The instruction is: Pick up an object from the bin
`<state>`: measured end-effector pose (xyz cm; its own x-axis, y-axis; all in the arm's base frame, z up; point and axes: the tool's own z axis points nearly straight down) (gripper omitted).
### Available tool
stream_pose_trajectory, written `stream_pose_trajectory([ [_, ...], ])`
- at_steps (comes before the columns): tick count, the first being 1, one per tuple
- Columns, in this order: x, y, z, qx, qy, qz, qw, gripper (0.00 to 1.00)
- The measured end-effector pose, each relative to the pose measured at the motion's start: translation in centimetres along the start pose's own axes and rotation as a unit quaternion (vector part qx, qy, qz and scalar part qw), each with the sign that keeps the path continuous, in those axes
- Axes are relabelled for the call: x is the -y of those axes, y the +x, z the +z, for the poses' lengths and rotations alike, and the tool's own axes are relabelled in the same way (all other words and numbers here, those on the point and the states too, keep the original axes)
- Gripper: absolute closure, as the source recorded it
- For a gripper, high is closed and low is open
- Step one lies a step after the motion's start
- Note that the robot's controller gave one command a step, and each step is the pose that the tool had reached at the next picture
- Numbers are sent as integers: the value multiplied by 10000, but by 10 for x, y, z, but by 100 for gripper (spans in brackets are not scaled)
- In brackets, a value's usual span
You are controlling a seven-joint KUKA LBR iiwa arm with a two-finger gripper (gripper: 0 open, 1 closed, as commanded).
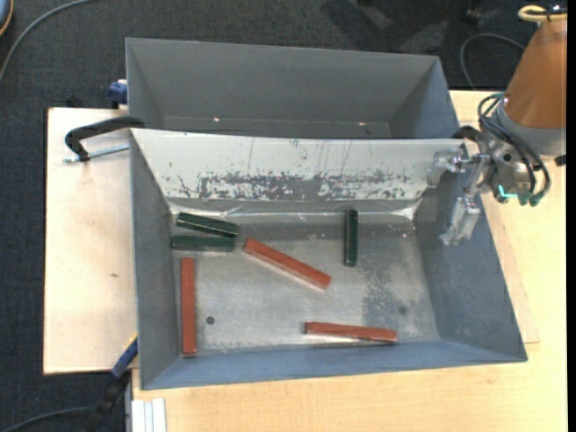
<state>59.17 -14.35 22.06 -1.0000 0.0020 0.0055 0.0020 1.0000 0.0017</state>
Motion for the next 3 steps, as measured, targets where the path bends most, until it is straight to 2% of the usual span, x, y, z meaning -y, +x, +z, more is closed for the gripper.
stream_pose_trajectory([
  [1, -31, 3, 153, -8, -10, 213, 9998, 0],
  [2, -103, 6, 110, 62, -17, 408, 9991, 0],
  [3, -176, 38, 153, -2, -17, 127, 9999, 0],
])
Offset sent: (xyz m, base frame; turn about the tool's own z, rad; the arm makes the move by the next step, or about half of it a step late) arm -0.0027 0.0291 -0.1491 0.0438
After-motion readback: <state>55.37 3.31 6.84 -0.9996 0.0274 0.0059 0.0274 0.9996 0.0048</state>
